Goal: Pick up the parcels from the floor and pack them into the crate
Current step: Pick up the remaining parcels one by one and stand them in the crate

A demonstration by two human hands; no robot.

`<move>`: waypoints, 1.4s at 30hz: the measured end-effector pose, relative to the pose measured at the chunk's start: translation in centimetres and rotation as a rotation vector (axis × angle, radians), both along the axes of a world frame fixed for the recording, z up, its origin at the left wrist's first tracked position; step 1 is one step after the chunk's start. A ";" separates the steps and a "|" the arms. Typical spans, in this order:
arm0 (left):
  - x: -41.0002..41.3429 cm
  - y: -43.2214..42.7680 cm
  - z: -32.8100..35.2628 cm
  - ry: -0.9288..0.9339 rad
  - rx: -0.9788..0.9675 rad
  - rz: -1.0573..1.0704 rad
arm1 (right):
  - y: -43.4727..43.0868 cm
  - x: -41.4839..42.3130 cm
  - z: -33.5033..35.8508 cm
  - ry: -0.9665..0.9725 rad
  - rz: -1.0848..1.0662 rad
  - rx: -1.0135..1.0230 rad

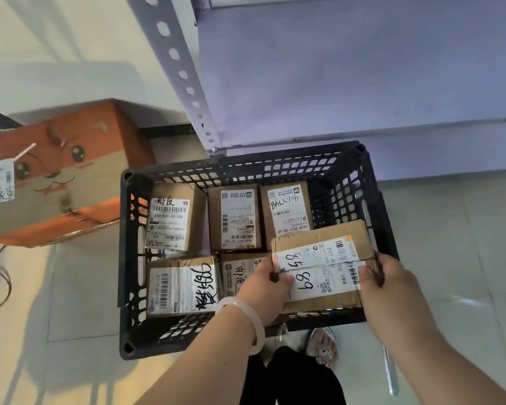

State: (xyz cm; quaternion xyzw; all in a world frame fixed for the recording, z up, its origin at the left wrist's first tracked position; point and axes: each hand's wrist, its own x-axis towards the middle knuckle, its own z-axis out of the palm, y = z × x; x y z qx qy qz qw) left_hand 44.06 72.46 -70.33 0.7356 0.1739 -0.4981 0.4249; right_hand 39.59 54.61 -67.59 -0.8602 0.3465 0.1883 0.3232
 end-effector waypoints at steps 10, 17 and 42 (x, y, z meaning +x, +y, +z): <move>0.8 1.0 -1.3 0.076 -0.048 0.125 | 1.8 0.5 0.9 -0.005 0.115 -0.192; -0.5 -0.2 -1.9 -0.064 0.046 0.089 | -0.4 0.7 -1.8 0.185 0.090 0.005; 0.4 -2.2 -5.4 -0.039 0.243 -0.112 | -0.4 2.9 -6.0 0.383 0.233 0.030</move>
